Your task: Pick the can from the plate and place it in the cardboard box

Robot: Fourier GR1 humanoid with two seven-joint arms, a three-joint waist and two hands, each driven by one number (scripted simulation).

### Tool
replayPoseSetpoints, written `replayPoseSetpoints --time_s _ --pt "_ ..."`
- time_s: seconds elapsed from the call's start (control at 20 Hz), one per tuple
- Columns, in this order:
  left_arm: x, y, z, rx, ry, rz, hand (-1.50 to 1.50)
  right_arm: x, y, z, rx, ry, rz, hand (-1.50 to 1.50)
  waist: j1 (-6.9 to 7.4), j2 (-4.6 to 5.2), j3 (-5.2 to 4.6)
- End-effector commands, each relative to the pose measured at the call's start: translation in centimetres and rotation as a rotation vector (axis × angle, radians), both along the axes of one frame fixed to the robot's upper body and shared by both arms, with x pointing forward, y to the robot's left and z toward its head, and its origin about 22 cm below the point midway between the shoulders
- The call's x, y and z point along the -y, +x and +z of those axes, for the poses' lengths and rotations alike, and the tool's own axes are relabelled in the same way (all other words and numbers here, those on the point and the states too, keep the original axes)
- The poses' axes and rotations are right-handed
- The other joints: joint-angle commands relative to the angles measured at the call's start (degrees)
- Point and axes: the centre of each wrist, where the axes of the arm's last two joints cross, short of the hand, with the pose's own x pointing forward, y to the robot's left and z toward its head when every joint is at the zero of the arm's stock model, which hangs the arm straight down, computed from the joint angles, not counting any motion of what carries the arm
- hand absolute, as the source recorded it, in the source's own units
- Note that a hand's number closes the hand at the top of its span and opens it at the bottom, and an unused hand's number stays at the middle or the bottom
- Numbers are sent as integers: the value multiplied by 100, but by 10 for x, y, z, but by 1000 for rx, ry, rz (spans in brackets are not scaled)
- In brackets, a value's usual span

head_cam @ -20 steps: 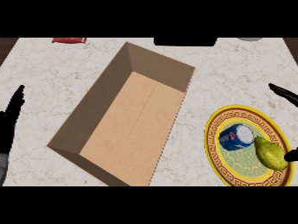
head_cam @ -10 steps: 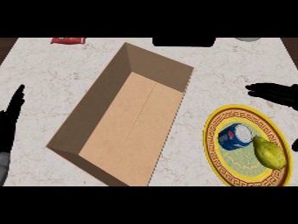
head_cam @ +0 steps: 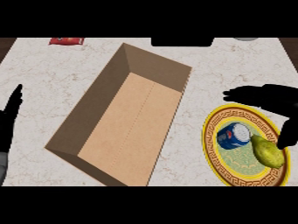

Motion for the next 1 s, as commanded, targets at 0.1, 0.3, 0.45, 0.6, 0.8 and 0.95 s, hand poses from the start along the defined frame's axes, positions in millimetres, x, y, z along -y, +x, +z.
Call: replayPoseSetpoints --time_s 0.1,0.3,0.45,0.6,0.8,0.95 --pt "-8 2 -7 6 9 8 0 5 -3 -36 -16 -72 15 -150 -11 15 3" --pt "-2 -8 3 -13 -8 -2 0 -24 -1 -25 6 -65 8 -150 -15 -5 3" --pt "3 -9 -14 10 14 1 0 -24 -9 -31 -16 -77 21 -150 -37 -6 1" --pt "-3 8 14 6 -10 19 0 -13 -8 -25 -22 -7 26 -150 -40 -4 3" --pt "-9 4 -18 -12 -15 10 0 -37 -18 -34 -54 25 79 -150 -53 3 0" --pt "-12 0 -9 -6 -2 5 0 -30 -35 -23 -45 46 109 -150 -62 -5 1"
